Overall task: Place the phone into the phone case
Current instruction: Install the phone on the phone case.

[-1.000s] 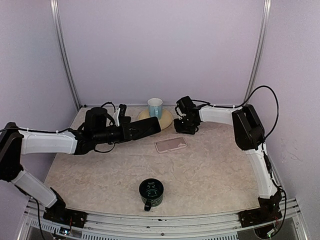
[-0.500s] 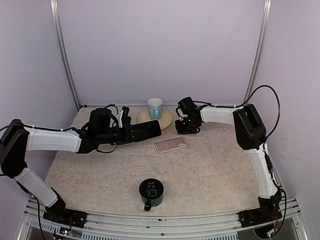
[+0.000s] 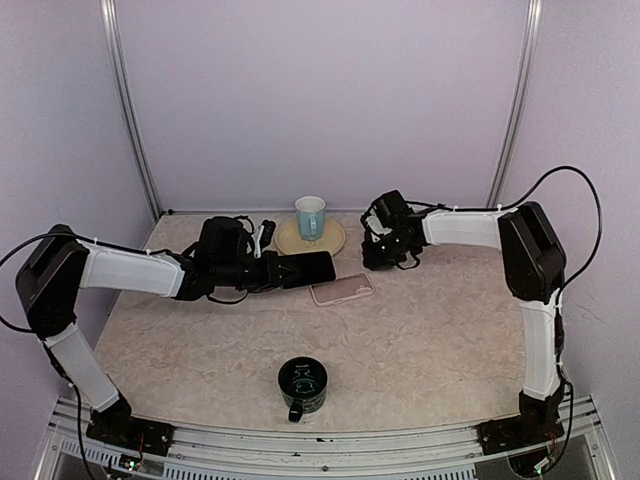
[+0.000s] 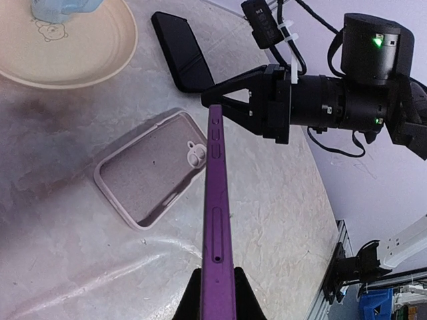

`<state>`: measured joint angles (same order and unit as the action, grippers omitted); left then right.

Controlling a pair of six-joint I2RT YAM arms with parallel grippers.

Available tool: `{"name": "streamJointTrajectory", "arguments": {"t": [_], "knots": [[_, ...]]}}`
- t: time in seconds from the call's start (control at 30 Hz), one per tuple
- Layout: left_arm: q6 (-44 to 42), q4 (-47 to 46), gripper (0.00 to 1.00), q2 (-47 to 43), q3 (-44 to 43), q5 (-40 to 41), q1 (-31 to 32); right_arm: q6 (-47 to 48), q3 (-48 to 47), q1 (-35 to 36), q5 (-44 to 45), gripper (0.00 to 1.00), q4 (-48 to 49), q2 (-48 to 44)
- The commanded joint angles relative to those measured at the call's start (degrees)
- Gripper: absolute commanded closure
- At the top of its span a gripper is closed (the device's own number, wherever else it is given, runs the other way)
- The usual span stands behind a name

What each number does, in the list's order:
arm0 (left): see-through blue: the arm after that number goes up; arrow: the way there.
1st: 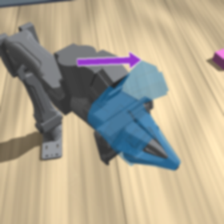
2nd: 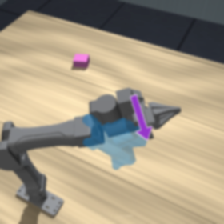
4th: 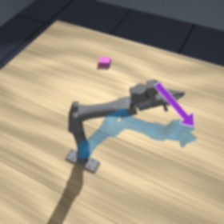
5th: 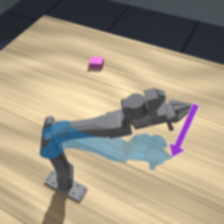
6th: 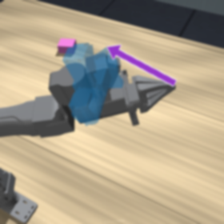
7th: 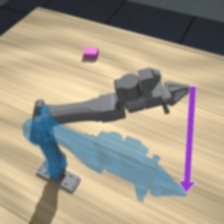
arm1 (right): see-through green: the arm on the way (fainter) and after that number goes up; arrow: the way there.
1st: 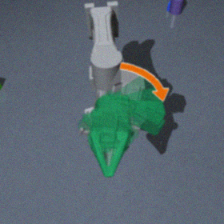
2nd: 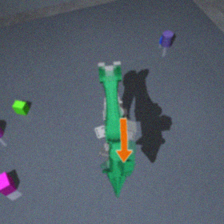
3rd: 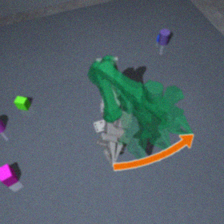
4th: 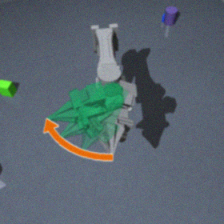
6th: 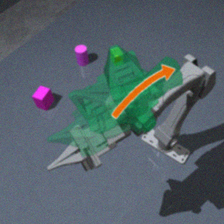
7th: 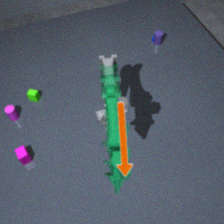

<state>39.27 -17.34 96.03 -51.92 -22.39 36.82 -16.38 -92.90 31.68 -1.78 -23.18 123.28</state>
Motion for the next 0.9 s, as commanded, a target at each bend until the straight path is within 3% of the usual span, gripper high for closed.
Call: {"name": "streamJointTrajectory", "arguments": {"t": [0.0, 0.27, 0.87], "knots": [[0.7, -1.7, 1.00, 2.1, -5.3, -3.1, 0.4, 1.6, 4.2, -0.4, 1.3, 0.82, 1.7, -4.2], [2.8, 3.8, 1.00, 7.8, -12.4, -6.0, 0.4, 3.8, 8.2, -0.4, 6.4, 0.83, 2.6, -5.0], [9.9, 5.1, 1.00, 17.0, -18.3, -11.9, 1.1, 4.6, 11.7, -0.4, 2.3, 0.84, 6.6, -4.9]]}}
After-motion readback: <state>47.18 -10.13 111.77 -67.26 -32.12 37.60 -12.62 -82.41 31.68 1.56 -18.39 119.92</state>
